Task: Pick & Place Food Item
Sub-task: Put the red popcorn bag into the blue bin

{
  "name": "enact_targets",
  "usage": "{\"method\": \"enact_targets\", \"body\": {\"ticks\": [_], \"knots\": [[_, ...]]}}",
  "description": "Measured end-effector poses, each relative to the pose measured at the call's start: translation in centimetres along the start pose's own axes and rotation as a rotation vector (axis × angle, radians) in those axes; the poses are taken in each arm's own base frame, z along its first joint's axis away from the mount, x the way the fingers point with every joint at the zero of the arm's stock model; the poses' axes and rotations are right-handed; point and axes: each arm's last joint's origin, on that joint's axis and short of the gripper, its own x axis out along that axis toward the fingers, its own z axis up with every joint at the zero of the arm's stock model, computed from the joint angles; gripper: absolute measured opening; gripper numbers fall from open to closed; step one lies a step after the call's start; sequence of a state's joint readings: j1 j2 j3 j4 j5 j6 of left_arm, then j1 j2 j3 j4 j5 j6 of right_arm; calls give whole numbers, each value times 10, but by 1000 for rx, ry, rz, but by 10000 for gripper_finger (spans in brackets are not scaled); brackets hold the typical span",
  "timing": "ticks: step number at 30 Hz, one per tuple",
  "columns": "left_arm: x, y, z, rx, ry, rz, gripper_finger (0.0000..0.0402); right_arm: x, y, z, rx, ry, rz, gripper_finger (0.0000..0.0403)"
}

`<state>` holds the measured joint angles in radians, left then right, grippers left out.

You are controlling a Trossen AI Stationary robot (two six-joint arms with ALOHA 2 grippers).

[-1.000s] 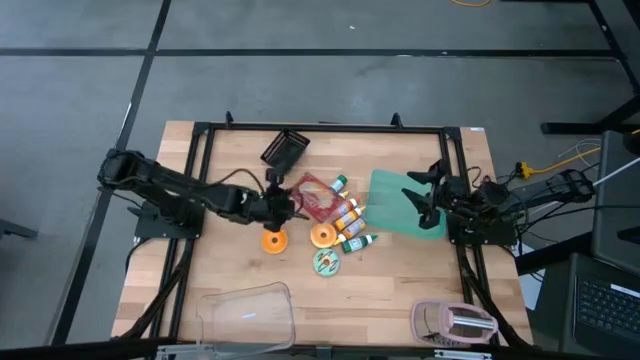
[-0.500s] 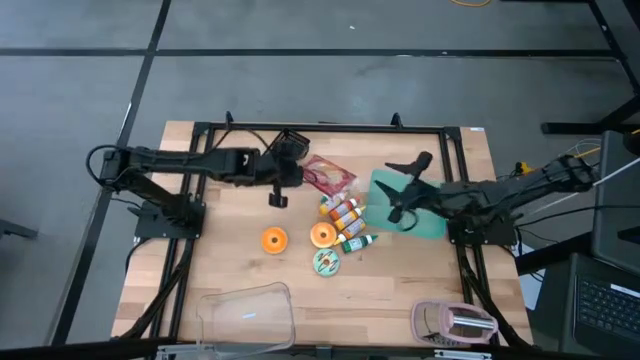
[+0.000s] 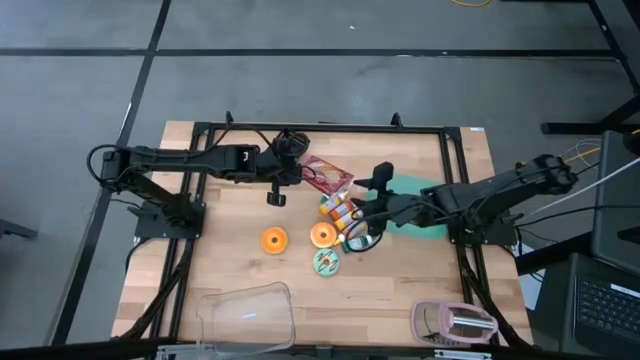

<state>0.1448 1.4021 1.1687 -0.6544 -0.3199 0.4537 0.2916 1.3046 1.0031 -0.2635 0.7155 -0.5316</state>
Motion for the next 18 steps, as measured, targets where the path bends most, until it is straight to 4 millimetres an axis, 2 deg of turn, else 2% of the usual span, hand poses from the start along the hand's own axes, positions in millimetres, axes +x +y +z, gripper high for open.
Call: {"method": "enact_targets", "body": {"ticks": [5,9,12,18], "knots": [[0,1,2,-3,-18,8,2,1,1,1,45,-18,35,245],[-1,0,9,-14,-103,-11,2,2,0,0,85,-24,68,245],[-3,-2,16,-14,-168,-33,2,4,0,-1,90,-15,60,245],[-6,-10,20,5,-182,-47,2,5,-1,-2,84,-4,42,245]]}}
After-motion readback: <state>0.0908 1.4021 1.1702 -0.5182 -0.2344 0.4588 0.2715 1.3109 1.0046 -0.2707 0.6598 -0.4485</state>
